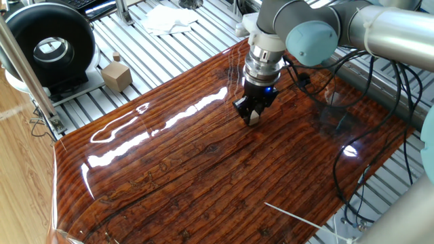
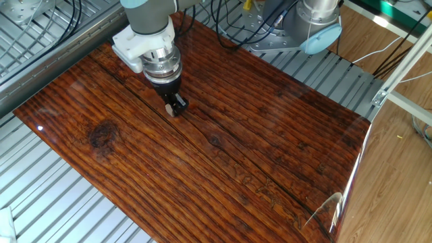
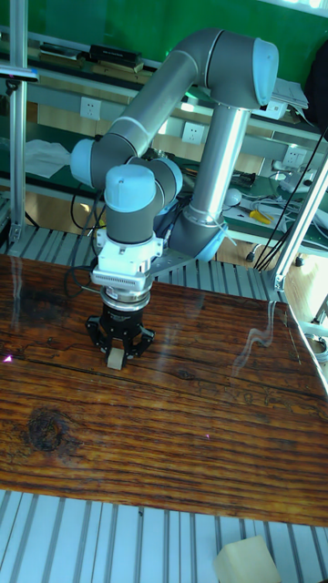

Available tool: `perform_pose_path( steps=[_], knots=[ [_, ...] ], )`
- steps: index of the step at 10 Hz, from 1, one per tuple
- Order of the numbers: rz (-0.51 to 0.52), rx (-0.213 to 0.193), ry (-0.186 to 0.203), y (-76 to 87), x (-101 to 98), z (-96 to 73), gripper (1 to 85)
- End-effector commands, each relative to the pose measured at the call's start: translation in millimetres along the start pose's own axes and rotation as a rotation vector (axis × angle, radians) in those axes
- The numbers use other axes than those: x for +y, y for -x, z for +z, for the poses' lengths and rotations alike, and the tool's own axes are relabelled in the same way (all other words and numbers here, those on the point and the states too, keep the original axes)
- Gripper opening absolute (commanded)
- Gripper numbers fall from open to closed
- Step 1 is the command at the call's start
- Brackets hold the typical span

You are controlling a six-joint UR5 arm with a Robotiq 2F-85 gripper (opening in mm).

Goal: Hold a small block with the gripper and sweep it from left to right on the table

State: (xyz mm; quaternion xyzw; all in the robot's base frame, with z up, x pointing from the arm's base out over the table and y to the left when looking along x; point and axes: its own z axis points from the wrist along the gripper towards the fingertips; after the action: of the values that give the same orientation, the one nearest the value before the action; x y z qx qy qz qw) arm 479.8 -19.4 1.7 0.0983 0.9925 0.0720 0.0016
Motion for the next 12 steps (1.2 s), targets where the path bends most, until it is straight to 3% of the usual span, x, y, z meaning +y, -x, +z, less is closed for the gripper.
perform_pose_path(
  steps=[1,4,8,10,12],
  knots=[
    [0.010,0.002,0.022,-0.9,3.8,-5.6,1.0],
    [0.030,-0.007,-0.004,1.1,9.5,2.8,1.0],
    [0.065,0.014,-0.020,-4.3,21.0,-1.5,1.0],
    [0.063,-0.001,-0.032,-2.1,20.0,5.8,1.0],
    [0.077,0.006,-0.039,-4.1,25.5,0.6,1.0]
  ],
)
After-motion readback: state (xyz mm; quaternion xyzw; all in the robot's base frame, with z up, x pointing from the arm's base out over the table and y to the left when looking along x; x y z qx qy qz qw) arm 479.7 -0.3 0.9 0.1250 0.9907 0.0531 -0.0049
